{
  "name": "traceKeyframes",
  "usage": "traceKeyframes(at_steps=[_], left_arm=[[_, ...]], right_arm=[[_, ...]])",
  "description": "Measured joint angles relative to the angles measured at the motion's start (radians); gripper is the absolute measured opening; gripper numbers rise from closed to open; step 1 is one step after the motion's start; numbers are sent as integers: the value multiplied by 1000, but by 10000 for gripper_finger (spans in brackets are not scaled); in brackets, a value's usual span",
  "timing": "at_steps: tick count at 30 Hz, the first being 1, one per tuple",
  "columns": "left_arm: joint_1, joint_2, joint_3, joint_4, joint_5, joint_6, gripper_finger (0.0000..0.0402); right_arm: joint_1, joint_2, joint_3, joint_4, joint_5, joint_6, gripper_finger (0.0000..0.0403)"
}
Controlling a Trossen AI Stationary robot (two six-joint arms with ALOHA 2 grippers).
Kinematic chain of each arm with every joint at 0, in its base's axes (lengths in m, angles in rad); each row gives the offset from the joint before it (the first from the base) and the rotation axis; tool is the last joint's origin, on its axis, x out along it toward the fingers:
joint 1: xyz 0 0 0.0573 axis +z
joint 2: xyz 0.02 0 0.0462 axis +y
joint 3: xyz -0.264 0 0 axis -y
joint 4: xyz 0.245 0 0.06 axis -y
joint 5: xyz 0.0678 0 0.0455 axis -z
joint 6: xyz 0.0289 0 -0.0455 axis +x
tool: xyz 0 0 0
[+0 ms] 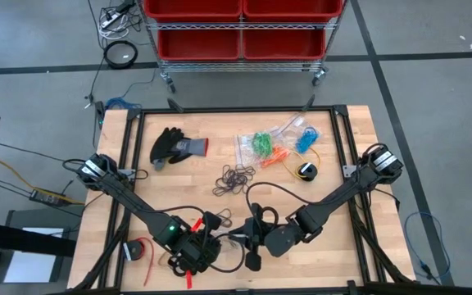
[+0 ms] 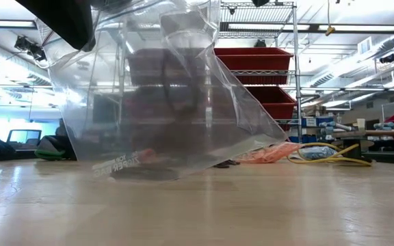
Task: Sort rubber bands
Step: Put the black rubber band into the transparent zip bag
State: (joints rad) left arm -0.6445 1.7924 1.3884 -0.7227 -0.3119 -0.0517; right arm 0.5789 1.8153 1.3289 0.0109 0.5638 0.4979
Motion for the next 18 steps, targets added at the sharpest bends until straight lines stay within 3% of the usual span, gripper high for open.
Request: traceKeyframes(at_steps=[4, 11, 18], left_arm=[[0, 0, 0, 0, 0, -1, 0], [-7, 0, 0, -15, 0, -12, 0], [-18, 0, 0, -39, -6, -53, 0]], right_arm=[[-4, 0, -1, 0, 8, -1, 89], [26, 0, -1, -34, 172, -46, 106], [54, 0, -1, -300, 218, 154, 105]])
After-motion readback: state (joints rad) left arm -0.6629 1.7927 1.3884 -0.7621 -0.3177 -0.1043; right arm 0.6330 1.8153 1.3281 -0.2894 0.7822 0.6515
